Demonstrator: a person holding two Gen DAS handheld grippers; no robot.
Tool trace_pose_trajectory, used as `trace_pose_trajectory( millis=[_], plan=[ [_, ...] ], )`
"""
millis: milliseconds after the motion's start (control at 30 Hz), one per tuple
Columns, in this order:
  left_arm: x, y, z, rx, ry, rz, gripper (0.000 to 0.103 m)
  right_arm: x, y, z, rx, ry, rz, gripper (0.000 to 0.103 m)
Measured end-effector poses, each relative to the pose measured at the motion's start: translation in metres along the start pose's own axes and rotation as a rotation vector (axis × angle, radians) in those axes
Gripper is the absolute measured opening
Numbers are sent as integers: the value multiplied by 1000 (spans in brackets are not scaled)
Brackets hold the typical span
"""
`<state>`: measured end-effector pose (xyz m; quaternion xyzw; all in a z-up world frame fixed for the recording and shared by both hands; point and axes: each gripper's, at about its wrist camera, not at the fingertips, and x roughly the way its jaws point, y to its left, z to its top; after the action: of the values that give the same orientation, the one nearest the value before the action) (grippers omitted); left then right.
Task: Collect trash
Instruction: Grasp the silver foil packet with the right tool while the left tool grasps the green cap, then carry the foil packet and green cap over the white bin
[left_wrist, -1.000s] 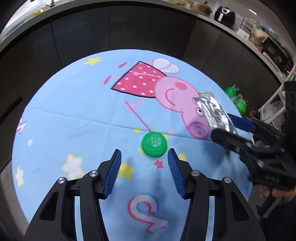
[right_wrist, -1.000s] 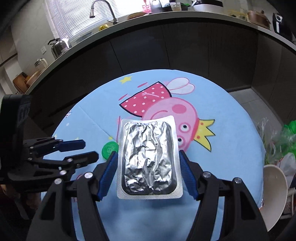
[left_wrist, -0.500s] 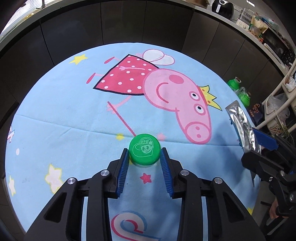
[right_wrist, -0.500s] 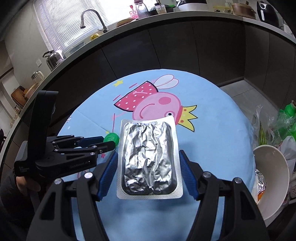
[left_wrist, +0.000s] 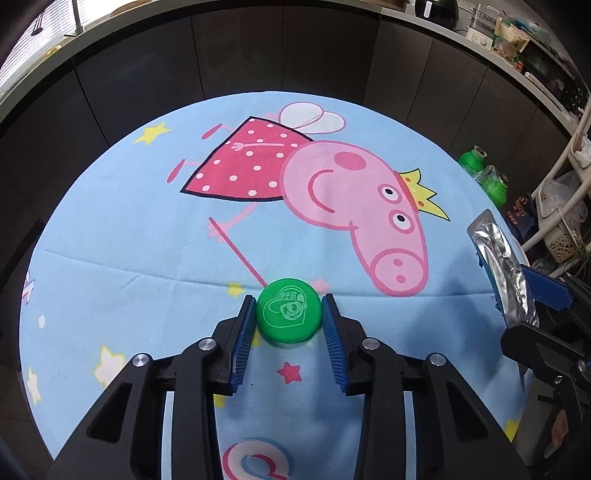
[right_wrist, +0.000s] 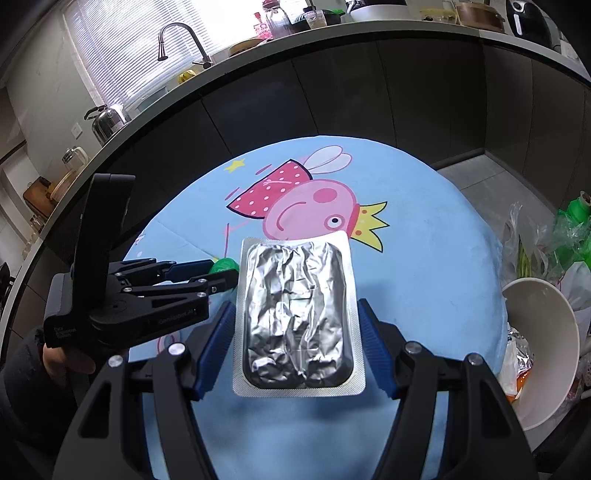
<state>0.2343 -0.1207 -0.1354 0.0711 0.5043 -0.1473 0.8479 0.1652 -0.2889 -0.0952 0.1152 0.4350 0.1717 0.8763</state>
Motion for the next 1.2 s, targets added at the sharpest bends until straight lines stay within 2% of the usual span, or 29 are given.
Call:
trace_pose_trajectory(
  millis=[67, 200, 433, 700, 967, 1200],
  plan=[
    [-5, 5, 0, -43, 5, -59, 34, -3, 1, -1, 0, -6, 1, 66],
    [-27, 3, 0, -54, -39, -94, 34, -12, 2, -1, -2, -27, -2, 66],
    [-81, -25, 12, -3, -149, -163, 34, -44, 0, -2, -1, -93, -30, 66],
    [-121, -75, 21, 98, -223, -236, 34, -93, -22, -9, 37, -175, -94, 66],
    [-134, -125, 31, 190, -243, -311, 34, -128, -59, -25, 109, -234, -165, 66],
    [-129, -171, 38, 261, -225, -360, 34, -148, -92, -45, 184, -259, -226, 66]
  ],
)
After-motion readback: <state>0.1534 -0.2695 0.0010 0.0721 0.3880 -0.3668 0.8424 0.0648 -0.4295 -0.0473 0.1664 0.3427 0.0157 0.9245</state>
